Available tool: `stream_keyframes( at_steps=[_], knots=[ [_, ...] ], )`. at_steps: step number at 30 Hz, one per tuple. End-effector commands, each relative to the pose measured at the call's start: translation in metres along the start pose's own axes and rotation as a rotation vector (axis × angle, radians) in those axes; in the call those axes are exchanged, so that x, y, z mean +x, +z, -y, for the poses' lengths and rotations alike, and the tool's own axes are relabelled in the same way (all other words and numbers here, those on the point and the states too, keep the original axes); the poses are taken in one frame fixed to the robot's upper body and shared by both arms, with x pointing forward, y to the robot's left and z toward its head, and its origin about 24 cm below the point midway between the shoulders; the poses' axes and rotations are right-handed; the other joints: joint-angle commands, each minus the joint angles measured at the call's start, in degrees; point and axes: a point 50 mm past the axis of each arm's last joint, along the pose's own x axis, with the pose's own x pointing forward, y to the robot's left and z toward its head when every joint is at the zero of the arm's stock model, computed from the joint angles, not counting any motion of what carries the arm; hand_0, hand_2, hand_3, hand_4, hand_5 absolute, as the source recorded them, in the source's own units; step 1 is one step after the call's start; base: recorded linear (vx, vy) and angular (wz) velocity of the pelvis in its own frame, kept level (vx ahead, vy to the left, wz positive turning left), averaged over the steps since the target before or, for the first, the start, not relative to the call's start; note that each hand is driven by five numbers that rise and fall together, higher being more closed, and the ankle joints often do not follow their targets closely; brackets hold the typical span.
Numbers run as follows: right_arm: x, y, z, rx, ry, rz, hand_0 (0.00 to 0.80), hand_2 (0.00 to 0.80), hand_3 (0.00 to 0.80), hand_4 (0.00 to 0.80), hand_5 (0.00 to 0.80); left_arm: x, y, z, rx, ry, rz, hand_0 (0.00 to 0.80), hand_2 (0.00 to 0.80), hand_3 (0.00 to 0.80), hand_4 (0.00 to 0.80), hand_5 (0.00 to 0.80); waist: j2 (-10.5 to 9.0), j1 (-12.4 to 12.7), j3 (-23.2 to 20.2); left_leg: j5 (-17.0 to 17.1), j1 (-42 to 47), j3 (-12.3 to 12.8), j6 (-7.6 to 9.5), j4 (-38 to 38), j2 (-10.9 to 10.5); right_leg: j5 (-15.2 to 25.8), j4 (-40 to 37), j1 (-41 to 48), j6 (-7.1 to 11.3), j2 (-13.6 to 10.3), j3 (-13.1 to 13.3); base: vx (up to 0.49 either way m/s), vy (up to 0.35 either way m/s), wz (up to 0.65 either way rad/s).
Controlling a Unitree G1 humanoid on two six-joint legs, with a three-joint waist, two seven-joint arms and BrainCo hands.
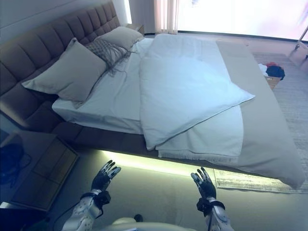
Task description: Make the bed neatly
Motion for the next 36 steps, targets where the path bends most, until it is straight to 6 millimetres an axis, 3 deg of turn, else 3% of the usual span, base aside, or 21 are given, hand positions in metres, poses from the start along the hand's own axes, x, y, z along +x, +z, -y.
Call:
stream_keyframes(
  at_steps=[1, 10, 14, 16, 19, 21, 25, 28, 32, 36],
  knots=[
    [0.012, 0.024, -0.021, -0.001, 0.075, 0.107, 0.000, 0.000, 0.000, 0.000, 0.000, 0.015, 0.043, 0.008, 0.005, -0.031, 0.184, 0.000, 0.000, 0.000, 0.000, 0.000, -1.33, -0.51, 1.12, -4.75, 2.25, 1.87, 2.90, 3.86, -0.72, 10.80, -3.37, -4.04, -0.47, 0.34, 1.08, 0.022, 0.076, -0.04],
    [0.016, 0.027, -0.022, 0.018, 0.050, 0.120, 0.000, 0.000, 0.000, 0.000, 0.000, 0.017, 0.033, 0.007, 0.004, -0.019, 0.134, 0.000, 0.000, 0.000, 0.000, 0.000, -0.75, 0.26, 1.39, -5.59, 1.96, 1.07, 4.55, 5.30, -2.42, 9.92, 0.72, -4.65, 0.85, -3.01, 0.89, 0.056, 0.121, 0.00],
    [0.016, 0.030, -0.026, 0.062, 0.021, 0.149, 0.000, 0.000, 0.000, 0.000, 0.000, 0.019, 0.032, 0.007, 0.063, -0.060, 0.119, 0.000, 0.000, 0.000, 0.000, 0.000, -0.02, 1.58, 3.01, -8.12, -1.19, -1.21, 7.39, 11.57, -5.49, 11.22, 13.88, -9.43, 0.31, -8.10, 1.74, 0.057, 0.205, 0.09],
    [0.013, 0.028, -0.024, 0.093, -0.001, 0.156, 0.000, 0.000, 0.000, 0.000, 0.000, 0.018, 0.031, 0.006, 0.079, -0.071, 0.111, 0.000, 0.000, 0.000, 0.000, 0.000, 1.02, 1.72, 3.70, -8.81, -2.15, -2.10, 8.78, 13.25, -6.86, 12.55, 24.26, -13.48, -0.43, -9.74, 4.28, 0.088, 0.275, 0.22],
    [0.006, 0.023, -0.018, 0.119, 0.002, 0.152, 0.000, 0.000, 0.000, 0.000, 0.000, 0.014, 0.030, 0.002, 0.089, -0.061, 0.100, 0.000, 0.000, 0.000, 0.000, 0.000, 2.12, 0.84, 4.02, -9.12, -2.53, -2.66, 9.88, 13.39, -8.23, 15.50, 30.32, -19.37, -0.79, -8.08, 6.49, 0.103, 0.194, 0.46],
    [0.005, 0.021, -0.015, 0.103, 0.012, 0.145, 0.000, 0.000, 0.000, 0.000, 0.000, 0.013, 0.031, -0.001, 0.071, -0.047, 0.096, 0.000, 0.000, 0.000, 0.000, 0.000, 1.69, 0.30, 4.40, -9.86, -2.22, -3.14, 10.15, 13.39, -9.20, 16.98, 27.72, -21.89, -0.38, -7.12, 6.58, 0.147, 0.042, 0.15],
    [0.012, 0.030, -0.012, 0.102, 0.022, 0.171, 0.000, 0.000, 0.000, 0.000, 0.000, 0.016, 0.034, -0.003, 0.065, -0.041, 0.098, 0.000, 0.000, 0.000, 0.000, 0.000, -1.33, -1.09, 5.58, -12.95, -0.45, -6.01, 9.26, 13.61, -12.13, 22.28, 8.37, -24.91, 2.39, -5.94, 5.03, 0.238, -0.119, 0.02],
    [0.016, 0.033, -0.010, 0.090, 0.029, 0.169, 0.000, 0.000, 0.000, 0.000, 0.000, 0.016, 0.034, -0.006, 0.065, -0.050, 0.102, 0.000, 0.000, 0.000, 0.000, 0.000, -1.80, -1.78, 5.59, -15.00, 1.53, -6.73, 9.17, 13.06, -12.11, 24.83, -2.09, -25.57, 3.45, -4.66, 3.62, 0.361, -0.163, 0.17],
    [0.011, 0.027, -0.002, 0.095, 0.023, 0.159, 0.000, 0.000, 0.000, 0.000, 0.000, 0.010, 0.025, -0.008, 0.069, -0.061, 0.084, 0.000, 0.000, 0.000, 0.000, 0.000, -2.26, -2.03, 5.21, -17.11, 2.57, -6.72, 10.01, 14.47, -12.11, 25.72, -5.14, -26.15, 3.84, -4.08, 2.31, 0.389, -0.159, 0.20],
    [0.007, 0.019, 0.004, 0.089, 0.023, 0.133, 0.000, 0.000, 0.000, 0.000, 0.000, 0.004, 0.016, -0.011, 0.061, -0.045, 0.058, 0.000, 0.000, 0.000, 0.000, 0.000, -2.58, -2.62, 4.87, -19.94, 3.94, -6.47, 10.00, 18.19, -11.67, 24.96, -2.78, -25.87, 3.47, -4.77, 2.77, 0.538, -0.262, 0.22]
  ],
)
